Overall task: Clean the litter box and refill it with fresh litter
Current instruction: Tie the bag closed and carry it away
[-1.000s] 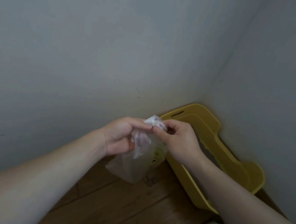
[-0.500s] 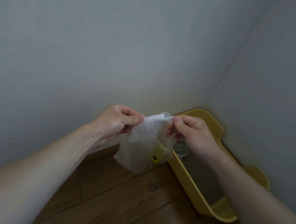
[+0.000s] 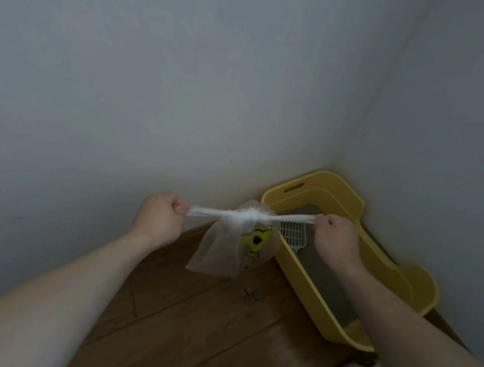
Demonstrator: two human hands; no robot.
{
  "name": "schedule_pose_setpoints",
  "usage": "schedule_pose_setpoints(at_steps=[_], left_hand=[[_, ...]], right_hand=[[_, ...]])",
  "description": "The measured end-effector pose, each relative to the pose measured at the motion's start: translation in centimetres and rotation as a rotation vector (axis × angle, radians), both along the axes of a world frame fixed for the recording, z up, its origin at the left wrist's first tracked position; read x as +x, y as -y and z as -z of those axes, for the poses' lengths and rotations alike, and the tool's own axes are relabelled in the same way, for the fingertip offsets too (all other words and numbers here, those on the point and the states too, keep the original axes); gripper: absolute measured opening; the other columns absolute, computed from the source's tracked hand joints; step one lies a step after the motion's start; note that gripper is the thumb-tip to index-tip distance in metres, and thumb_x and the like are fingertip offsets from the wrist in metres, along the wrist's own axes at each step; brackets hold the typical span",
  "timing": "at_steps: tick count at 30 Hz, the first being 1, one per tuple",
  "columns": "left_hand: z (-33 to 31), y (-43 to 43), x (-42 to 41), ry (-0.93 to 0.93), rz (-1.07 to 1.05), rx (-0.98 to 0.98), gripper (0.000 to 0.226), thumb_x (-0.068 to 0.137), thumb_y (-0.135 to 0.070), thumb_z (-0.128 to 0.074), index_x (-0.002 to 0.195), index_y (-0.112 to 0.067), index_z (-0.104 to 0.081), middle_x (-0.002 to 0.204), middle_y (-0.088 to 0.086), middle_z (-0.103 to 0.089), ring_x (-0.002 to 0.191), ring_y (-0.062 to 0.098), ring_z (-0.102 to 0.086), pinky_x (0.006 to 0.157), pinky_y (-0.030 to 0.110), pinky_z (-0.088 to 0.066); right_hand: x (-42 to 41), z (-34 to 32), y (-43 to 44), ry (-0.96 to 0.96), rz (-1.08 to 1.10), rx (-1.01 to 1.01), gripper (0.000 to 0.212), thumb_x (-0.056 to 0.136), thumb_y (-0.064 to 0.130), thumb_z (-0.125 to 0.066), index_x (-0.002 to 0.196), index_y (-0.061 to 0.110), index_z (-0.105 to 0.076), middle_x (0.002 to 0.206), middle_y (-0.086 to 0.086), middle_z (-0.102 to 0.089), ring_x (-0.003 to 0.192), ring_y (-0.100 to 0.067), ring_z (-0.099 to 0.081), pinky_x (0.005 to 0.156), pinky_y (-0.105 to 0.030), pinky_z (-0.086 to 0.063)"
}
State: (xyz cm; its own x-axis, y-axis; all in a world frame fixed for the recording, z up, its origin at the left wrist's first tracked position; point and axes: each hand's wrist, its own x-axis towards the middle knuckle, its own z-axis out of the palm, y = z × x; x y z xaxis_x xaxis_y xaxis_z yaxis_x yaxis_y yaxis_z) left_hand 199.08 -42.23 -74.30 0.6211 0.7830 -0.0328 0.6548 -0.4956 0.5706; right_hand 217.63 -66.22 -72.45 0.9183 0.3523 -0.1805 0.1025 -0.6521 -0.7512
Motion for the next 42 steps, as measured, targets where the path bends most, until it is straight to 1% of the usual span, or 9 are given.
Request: schedule_pose_setpoints(at_steps=[2,9,17,19,23,28,33,38,42], left_hand=[[0.1,-0.2,-0.6,-0.026,-0.024,0.02,0.027,0.094,-0.019,-0.059,0.068,-0.014,-0.054,0.074,0.01,-0.059,0.078,0.031,-0.057,0.064,0.031,-0.034],[-0.3,-0.7,-1.1,-0.073,-0.061,-0.018,0.029,0.096,-0.024,-0.058,0.07,-0.011,-0.057,0.076,0.011,-0.059,0.083,0.033,-0.058,0.066,0.031,-0.034],[-0.4,-1.1,-1.2,-0.061,-0.095,-0.14,0.031,0.096,-0.026,-0.059,0.077,-0.003,-0.067,0.089,0.022,-0.07,0.091,0.038,-0.064,0.077,0.037,-0.048],[-0.4,-1.3,-1.2,0.016,-0.14,-0.227,0.035,0.095,-0.026,-0.06,0.072,-0.001,-0.065,0.076,0.023,-0.069,0.08,0.038,-0.067,0.076,0.041,-0.055],[-1.3,-1.1,-1.1,0.192,-0.213,-0.354,0.032,0.094,-0.02,-0.064,0.069,0.001,-0.062,0.061,0.015,-0.063,0.061,0.028,-0.062,0.076,0.048,-0.06],[-3.0,0.1,-0.1,0.293,-0.16,-0.441,0.02,0.087,-0.014,-0.071,0.072,-0.002,-0.067,0.071,0.018,-0.067,0.07,0.028,-0.063,0.079,0.049,-0.057],[-5.0,2.1,0.9,0.362,-0.113,-0.53,0.007,0.085,-0.009,-0.072,0.081,-0.003,-0.071,0.089,0.019,-0.071,0.088,0.031,-0.067,0.088,0.048,-0.055],[-6.6,3.6,1.8,0.466,-0.028,-0.646,0.015,0.087,-0.001,-0.066,0.076,-0.012,-0.067,0.071,0.006,-0.07,0.073,0.018,-0.065,0.068,0.029,-0.053],[-7.7,5.0,2.4,0.551,0.019,-0.731,0.018,0.086,0.001,-0.066,0.091,-0.014,-0.058,0.071,0.006,-0.074,0.065,0.018,-0.066,0.062,0.029,-0.053]], right_hand=[[0.8,0.0,0.5,0.02,0.016,-0.051,0.036,0.104,0.027,-0.042,0.078,0.011,-0.059,0.065,-0.003,-0.052,0.052,-0.014,-0.045,0.041,-0.021,-0.031],[1.5,0.2,1.0,0.065,0.042,-0.072,0.039,0.103,0.024,-0.044,0.067,0.011,-0.055,0.059,-0.003,-0.05,0.05,-0.015,-0.044,0.043,-0.025,-0.031],[1.4,0.0,1.2,0.028,-0.003,-0.081,0.038,0.104,0.027,-0.044,0.073,0.011,-0.06,0.062,-0.003,-0.053,0.052,-0.015,-0.046,0.046,-0.025,-0.032],[1.5,0.0,1.1,-0.022,0.01,-0.026,0.036,0.104,0.027,-0.044,0.081,0.008,-0.064,0.067,-0.006,-0.057,0.058,-0.017,-0.051,0.05,-0.027,-0.038],[1.3,-0.4,1.0,-0.145,0.016,0.172,0.027,0.102,0.022,-0.049,0.095,0.004,-0.067,0.088,-0.014,-0.067,0.078,-0.022,-0.06,0.078,-0.039,-0.055],[0.6,-1.2,0.1,-0.195,-0.004,0.289,0.017,0.099,0.019,-0.056,0.093,0.012,-0.07,0.096,-0.014,-0.07,0.09,-0.027,-0.065,0.087,-0.042,-0.054],[-0.2,-2.6,-0.9,-0.4,-0.027,0.54,0.014,0.096,0.004,-0.054,0.094,0.005,-0.068,0.094,-0.015,-0.069,0.091,-0.026,-0.066,0.086,-0.038,-0.054],[-1.1,-4.3,-1.6,-0.461,-0.161,0.608,0.023,0.096,0.0,-0.047,0.091,0.008,-0.067,0.089,-0.01,-0.07,0.093,-0.027,-0.065,0.083,-0.04,-0.052],[-2.4,-5.8,-2.0,-0.376,-0.252,0.544,0.022,0.092,-0.003,-0.052,0.083,0.009,-0.068,0.081,-0.006,-0.064,0.083,-0.023,-0.061,0.08,-0.039,-0.051]])
